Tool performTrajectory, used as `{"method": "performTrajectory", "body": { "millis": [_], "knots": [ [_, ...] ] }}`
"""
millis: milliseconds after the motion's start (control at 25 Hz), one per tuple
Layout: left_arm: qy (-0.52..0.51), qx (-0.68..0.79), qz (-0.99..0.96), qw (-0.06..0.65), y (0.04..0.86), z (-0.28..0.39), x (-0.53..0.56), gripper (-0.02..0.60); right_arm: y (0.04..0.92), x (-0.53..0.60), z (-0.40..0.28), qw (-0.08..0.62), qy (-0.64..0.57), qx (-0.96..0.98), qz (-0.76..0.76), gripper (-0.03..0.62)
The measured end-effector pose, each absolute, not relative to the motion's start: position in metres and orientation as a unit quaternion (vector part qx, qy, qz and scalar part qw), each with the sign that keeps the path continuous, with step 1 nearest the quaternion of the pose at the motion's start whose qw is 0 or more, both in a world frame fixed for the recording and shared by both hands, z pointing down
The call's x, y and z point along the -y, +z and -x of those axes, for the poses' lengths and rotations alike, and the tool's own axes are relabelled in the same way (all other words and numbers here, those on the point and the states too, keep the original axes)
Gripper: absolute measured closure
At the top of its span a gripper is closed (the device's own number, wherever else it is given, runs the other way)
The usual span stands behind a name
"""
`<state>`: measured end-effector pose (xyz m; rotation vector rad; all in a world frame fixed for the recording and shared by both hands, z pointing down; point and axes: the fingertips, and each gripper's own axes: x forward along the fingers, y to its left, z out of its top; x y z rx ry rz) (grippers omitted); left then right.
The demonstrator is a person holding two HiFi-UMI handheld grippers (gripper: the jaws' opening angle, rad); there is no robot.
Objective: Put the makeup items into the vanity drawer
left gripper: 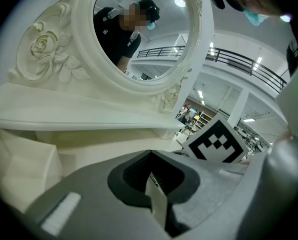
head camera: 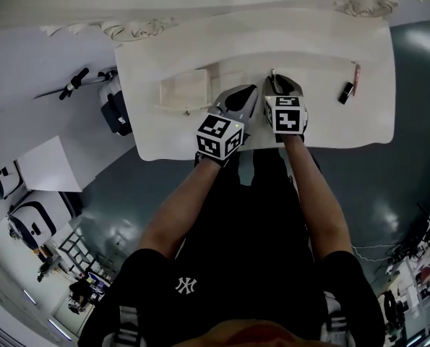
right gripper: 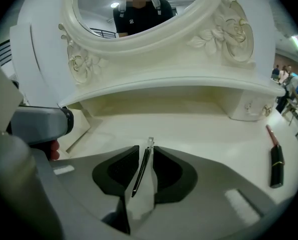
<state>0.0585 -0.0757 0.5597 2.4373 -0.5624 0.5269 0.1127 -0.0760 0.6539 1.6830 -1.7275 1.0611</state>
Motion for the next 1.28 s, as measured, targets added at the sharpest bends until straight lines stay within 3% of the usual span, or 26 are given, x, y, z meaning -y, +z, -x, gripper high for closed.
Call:
{"method": "performTrajectory", "body": {
  "millis": [240,840,1280],
  "knots": [
    [0.195,0.213,-0.912,0.291,0.56,-0.055,0.078,0.581,0.657,0.076,-0.115,0.281,0.388,0.624,-0.617,0.536],
    [0.174,0.212,-0.918,0.287,0.536,-0.039,0.074,0.581,0.601,0.08,-0.094,0.241,0.355,0.663,-0.614,0.539],
    [0.147,0.248,-0.919,0.271,0.504,0.014,0.084,0.581,0.553,0.094,-0.028,0.222,0.317,0.715,-0.583,0.539]
  ]
}}
